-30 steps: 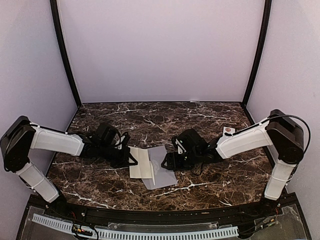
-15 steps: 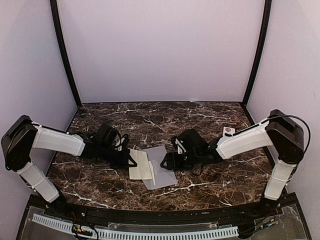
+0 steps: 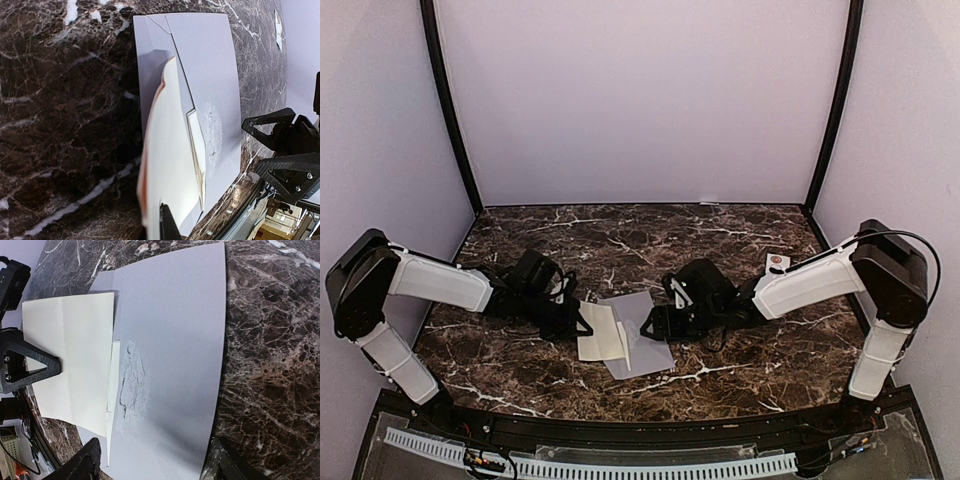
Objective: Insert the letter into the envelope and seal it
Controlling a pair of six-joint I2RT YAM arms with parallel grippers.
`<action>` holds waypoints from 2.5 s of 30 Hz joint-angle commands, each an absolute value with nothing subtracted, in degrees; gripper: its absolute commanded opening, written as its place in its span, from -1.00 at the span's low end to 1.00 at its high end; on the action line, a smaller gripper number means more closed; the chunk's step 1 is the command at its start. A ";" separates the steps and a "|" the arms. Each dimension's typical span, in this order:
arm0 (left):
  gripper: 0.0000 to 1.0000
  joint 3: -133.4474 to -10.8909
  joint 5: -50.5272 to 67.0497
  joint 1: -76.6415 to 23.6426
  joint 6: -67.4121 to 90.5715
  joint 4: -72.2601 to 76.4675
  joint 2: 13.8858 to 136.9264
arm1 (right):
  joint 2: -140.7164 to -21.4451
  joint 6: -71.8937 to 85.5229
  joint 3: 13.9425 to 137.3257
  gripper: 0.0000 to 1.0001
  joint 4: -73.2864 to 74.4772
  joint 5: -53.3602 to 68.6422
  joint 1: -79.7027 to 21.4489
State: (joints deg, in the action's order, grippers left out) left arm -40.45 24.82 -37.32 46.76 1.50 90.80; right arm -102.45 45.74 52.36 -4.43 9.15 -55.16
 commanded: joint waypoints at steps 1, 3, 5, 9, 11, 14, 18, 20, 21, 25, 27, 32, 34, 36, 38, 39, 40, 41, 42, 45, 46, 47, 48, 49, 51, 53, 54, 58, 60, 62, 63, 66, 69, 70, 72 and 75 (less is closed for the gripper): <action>-1.00 -41.06 24.94 -36.96 46.89 0.50 91.42 | -103.30 46.31 51.88 0.43 -6.82 9.99 -56.07; -1.00 -41.31 25.04 -36.94 46.82 0.52 91.81 | -103.45 46.40 51.94 0.43 -7.02 10.09 -56.08; -1.00 -41.50 25.22 -36.92 46.70 0.56 92.24 | -103.57 46.49 51.94 0.43 -7.16 10.14 -56.08; -1.00 -41.81 25.70 -36.91 46.72 0.76 92.96 | -103.83 46.57 52.01 0.43 -7.36 10.40 -56.25; -1.00 -41.83 25.81 -36.91 46.72 0.97 93.13 | -104.00 46.65 51.95 0.42 -7.46 10.53 -56.33; -1.00 -41.75 26.03 -36.87 46.80 1.38 93.29 | -104.27 46.89 51.77 0.42 -7.87 10.76 -56.42; -1.00 -41.98 26.40 -36.90 46.87 1.82 93.57 | -104.58 47.10 51.72 0.41 -8.21 11.06 -56.59; -1.00 -42.01 26.66 -36.90 46.93 2.01 93.79 | -104.66 47.19 51.81 0.40 -8.35 11.28 -56.68; -1.00 -42.01 26.81 -36.91 46.98 2.08 93.91 | -104.68 47.20 51.85 0.40 -8.35 11.28 -56.72; -1.00 -42.06 27.28 -36.90 47.28 2.46 93.96 | -104.76 47.20 51.94 0.40 -8.35 11.33 -56.81; -1.00 -42.09 27.60 -36.87 47.51 2.77 93.81 | -104.79 47.28 51.99 0.40 -8.35 11.33 -56.82; -1.00 -42.26 28.19 -36.91 48.11 3.16 93.33 | -104.78 47.37 52.03 0.39 -8.44 11.29 -56.91; -1.00 -42.30 28.21 -36.87 48.23 3.28 93.12 | -104.77 47.36 51.95 0.39 -8.44 11.34 -57.04; -1.00 -42.28 28.26 -36.91 48.25 3.33 93.05 | -104.90 47.44 51.94 0.39 -8.44 11.28 -57.02; -1.00 -42.15 28.33 -36.91 48.36 3.64 93.18 | -104.89 47.45 52.03 0.39 -8.52 11.37 -57.11; -1.00 -42.08 28.45 -36.91 48.59 3.80 93.28 | -104.88 47.46 52.03 0.39 -8.51 11.30 -57.08; -1.00 -42.03 28.73 -36.91 48.68 4.16 93.27 | -104.85 47.45 52.03 0.39 -8.52 11.26 -57.12; -1.00 -42.02 28.87 -36.91 48.93 4.28 93.23 | -104.85 47.46 52.03 0.39 -8.49 11.32 -57.17; -1.00 -42.01 28.99 -36.87 49.07 4.36 93.15 | -104.85 47.46 52.03 0.39 -8.41 11.29 -57.20; -1.00 -42.01 28.32 -36.91 49.43 4.17 92.38 | -104.85 47.50 51.94 0.39 -8.46 11.31 -57.21; -1.00 -41.97 27.96 -36.91 49.37 3.64 92.16 | -104.88 47.54 51.93 0.39 -8.48 11.27 -57.22; -1.00 -41.90 27.34 -36.91 49.32 3.24 91.77 | -104.87 47.53 51.94 0.39 -8.52 11.27 -57.22; -1.00 -41.70 27.03 -36.91 49.36 3.11 91.68 | -104.86 47.55 52.01 0.39 -8.53 11.30 -57.22; -1.00 -41.55 26.66 -36.91 49.61 3.00 91.34 | -104.81 47.54 51.95 0.38 -8.45 11.26 -57.32; -1.00 -40.98 26.23 -36.91 50.17 3.03 90.95 | -104.72 47.55 51.94 0.39 -8.36 11.02 -57.26; -1.00 -40.32 25.67 -36.91 50.79 3.07 90.32 | -104.61 47.53 51.94 0.39 -8.20 10.83 -57.30; -1.00 -40.20 25.49 -36.91 50.97 3.07 89.98 | -104.59 47.47 51.94 0.39 -8.11 10.89 -57.30; -1.00 -39.55 24.24 -36.91 51.84 2.64 88.15 | -104.68 47.55 51.86 0.38 -8.17 10.81 -57.28; -1.00 -39.41 23.61 -36.87 52.02 2.12 87.47 | -104.68 47.63 51.78 0.38 -8.25 10.84 -57.24; -1.00 -39.19 23.11 -36.86 52.10 1.69 86.98 | -104.69 47.59 51.77 0.38 -8.26 10.82 -57.29; -1.00 -38.96 22.98 -36.85 52.11 1.70 86.91 | -104.68 47.63 51.77 0.38 -8.31 10.82 -57.30; -1.00 -38.78 23.61 -36.83 52.20 2.22 87.37 | -104.76 47.64 51.85 0.38 -8.41 11.01 -57.29; -1.00 -39.19 24.60 -36.80 52.01 2.53 88.37 | -104.77 47.64 51.86 0.38 -8.44 11.09 -57.33; -1.00 -39.37 24.94 -36.78 51.85 2.74 88.76 | -104.80 47.56 51.81 0.38 -8.44 11.09 -57.38; -1.00 -39.87 25.10 -36.82 51.25 2.50 89.36 | -104.82 47.56 51.73 0.38 -8.44 11.08 -57.39; -1.00 -40.76 25.13 -36.80 49.91 1.47 90.18 | -104.85 47.63 51.77 0.38 -8.52 11.04 -57.38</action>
